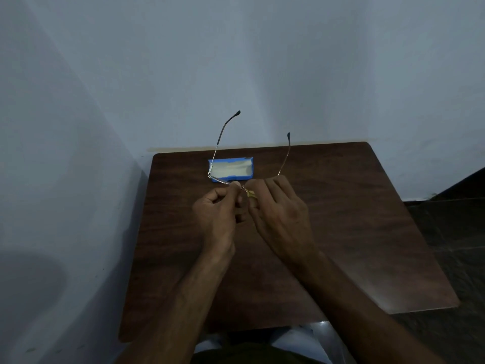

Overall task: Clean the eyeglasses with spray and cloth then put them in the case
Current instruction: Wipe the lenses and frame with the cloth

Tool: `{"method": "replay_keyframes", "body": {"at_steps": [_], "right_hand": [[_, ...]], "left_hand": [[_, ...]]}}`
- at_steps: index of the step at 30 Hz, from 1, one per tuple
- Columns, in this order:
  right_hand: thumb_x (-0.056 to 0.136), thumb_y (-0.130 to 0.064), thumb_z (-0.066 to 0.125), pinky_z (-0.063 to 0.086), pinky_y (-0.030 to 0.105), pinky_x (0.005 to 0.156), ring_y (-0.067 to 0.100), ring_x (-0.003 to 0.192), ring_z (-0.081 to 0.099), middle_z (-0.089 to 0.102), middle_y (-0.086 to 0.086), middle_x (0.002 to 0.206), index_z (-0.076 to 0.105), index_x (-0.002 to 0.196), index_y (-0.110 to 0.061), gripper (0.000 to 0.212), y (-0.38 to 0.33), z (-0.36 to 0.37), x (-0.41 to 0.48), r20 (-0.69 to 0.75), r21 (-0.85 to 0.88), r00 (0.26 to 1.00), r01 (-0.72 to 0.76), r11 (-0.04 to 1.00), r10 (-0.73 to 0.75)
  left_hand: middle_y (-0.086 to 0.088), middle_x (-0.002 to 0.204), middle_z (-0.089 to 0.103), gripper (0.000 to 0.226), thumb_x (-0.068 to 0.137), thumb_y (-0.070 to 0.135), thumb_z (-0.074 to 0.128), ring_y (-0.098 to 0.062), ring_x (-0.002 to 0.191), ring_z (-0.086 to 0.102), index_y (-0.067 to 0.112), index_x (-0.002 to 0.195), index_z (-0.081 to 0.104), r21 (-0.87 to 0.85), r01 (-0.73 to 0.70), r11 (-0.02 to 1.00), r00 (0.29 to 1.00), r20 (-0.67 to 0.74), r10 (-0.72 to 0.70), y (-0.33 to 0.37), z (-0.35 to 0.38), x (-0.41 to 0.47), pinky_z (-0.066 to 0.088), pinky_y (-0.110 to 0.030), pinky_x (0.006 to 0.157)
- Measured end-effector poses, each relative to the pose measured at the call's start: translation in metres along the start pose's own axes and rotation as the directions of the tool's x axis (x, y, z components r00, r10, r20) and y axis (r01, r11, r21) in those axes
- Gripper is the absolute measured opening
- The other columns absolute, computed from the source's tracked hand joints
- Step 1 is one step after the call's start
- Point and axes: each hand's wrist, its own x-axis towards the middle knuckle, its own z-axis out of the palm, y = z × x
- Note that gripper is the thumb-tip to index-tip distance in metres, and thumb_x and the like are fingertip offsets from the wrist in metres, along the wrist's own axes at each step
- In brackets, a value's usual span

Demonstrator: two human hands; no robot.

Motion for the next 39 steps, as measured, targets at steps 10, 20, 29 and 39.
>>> {"method": "replay_keyframes", "body": {"at_steps": [10, 20, 29, 39], "right_hand": [[0.084, -0.011, 0.081, 0.05, 0.029, 0.066, 0.012, 0.079, 0.061, 0.068, -0.008, 0.09, 0.067, 0.096, -0.017, 0.02, 0.025, -0.015, 0.014, 0.094, 0.444, 0.957, -0.288, 0.849, 0.276], [0.085, -0.017, 0.086, 0.054, 0.026, 0.065, 0.012, 0.074, 0.066, 0.073, -0.002, 0.086, 0.074, 0.092, -0.017, 0.013, 0.056, -0.019, 0.022, 0.426, 0.632, 0.874, -0.474, 0.613, 0.236], [0.085, -0.019, 0.086, 0.053, 0.022, 0.067, 0.012, 0.077, 0.068, 0.074, -0.006, 0.087, 0.075, 0.093, -0.019, 0.013, 0.066, -0.018, 0.025, 0.403, 0.582, 0.878, -0.463, 0.668, 0.258], [0.086, -0.017, 0.079, 0.05, 0.027, 0.071, 0.008, 0.085, 0.059, 0.072, -0.012, 0.092, 0.074, 0.099, -0.024, 0.016, 0.029, -0.001, 0.019, 0.167, 0.351, 0.933, -0.36, 0.865, 0.32]], "left_hand": [[-0.001, 0.071, 0.07, 0.03, 0.095, 0.04, 0.073, -0.014, 0.065, 0.064, 0.012, 0.085, 0.077, 0.013, 0.001, 1.0, 0.997, 0.075, -0.002, 0.006, -0.016, -0.002, 0.054, -0.031, 0.05], [-0.001, 0.09, 0.081, 0.023, 0.087, 0.036, 0.071, -0.009, 0.086, 0.075, 0.018, 0.094, 0.083, -0.013, 0.066, 0.998, 0.954, 0.293, -0.059, 0.036, -0.031, 0.028, 0.061, -0.036, 0.079], [-0.002, 0.082, 0.077, 0.017, 0.092, 0.028, 0.073, -0.01, 0.074, 0.074, 0.012, 0.094, 0.079, -0.103, 0.258, 0.961, 0.918, 0.335, -0.211, 0.036, -0.025, 0.022, 0.063, -0.027, 0.074], [-0.007, 0.088, 0.078, 0.017, 0.095, 0.022, 0.074, -0.015, 0.08, 0.078, 0.007, 0.102, 0.08, -0.166, 0.384, 0.908, 0.894, 0.314, -0.32, 0.019, -0.01, 0.011, 0.066, -0.032, 0.079]]}}
